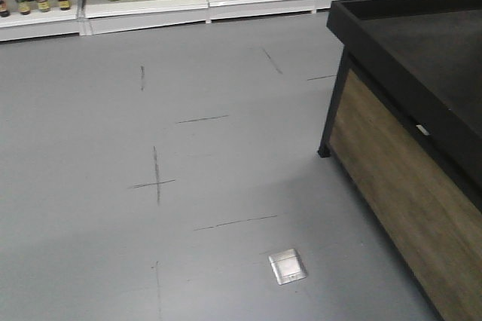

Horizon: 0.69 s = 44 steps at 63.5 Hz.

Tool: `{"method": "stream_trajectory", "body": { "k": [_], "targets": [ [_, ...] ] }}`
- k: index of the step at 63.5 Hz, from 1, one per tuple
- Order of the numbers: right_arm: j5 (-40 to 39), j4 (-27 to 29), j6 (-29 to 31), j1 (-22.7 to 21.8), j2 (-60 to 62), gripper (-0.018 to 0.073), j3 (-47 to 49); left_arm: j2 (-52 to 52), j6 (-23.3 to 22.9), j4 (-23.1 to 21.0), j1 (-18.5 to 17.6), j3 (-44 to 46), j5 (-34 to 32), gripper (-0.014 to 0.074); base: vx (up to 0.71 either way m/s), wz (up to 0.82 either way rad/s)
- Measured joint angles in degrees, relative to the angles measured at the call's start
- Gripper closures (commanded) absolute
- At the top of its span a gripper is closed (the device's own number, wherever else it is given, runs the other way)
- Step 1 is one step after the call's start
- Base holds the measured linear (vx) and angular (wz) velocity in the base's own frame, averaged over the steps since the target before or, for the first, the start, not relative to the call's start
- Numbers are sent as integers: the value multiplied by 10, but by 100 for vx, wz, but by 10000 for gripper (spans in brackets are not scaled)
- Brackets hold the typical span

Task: Pick three apples into basket with both arms
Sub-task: 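Turn the base and drive up to the table holding the light-blue basket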

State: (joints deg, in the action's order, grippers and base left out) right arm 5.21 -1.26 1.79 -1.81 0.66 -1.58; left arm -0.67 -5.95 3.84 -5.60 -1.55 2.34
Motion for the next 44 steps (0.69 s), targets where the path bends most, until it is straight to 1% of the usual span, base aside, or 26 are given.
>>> {"method": "stream_trajectory", "body": {
  "k": [20, 44],
  "targets": [
    [0, 0, 0, 0, 0, 568, 0, 0, 0, 0, 0, 0, 0, 603, 14, -53],
    [0, 0, 0, 0, 0, 568, 0, 0, 0, 0, 0, 0, 0, 603, 16, -63]
  ]
}}
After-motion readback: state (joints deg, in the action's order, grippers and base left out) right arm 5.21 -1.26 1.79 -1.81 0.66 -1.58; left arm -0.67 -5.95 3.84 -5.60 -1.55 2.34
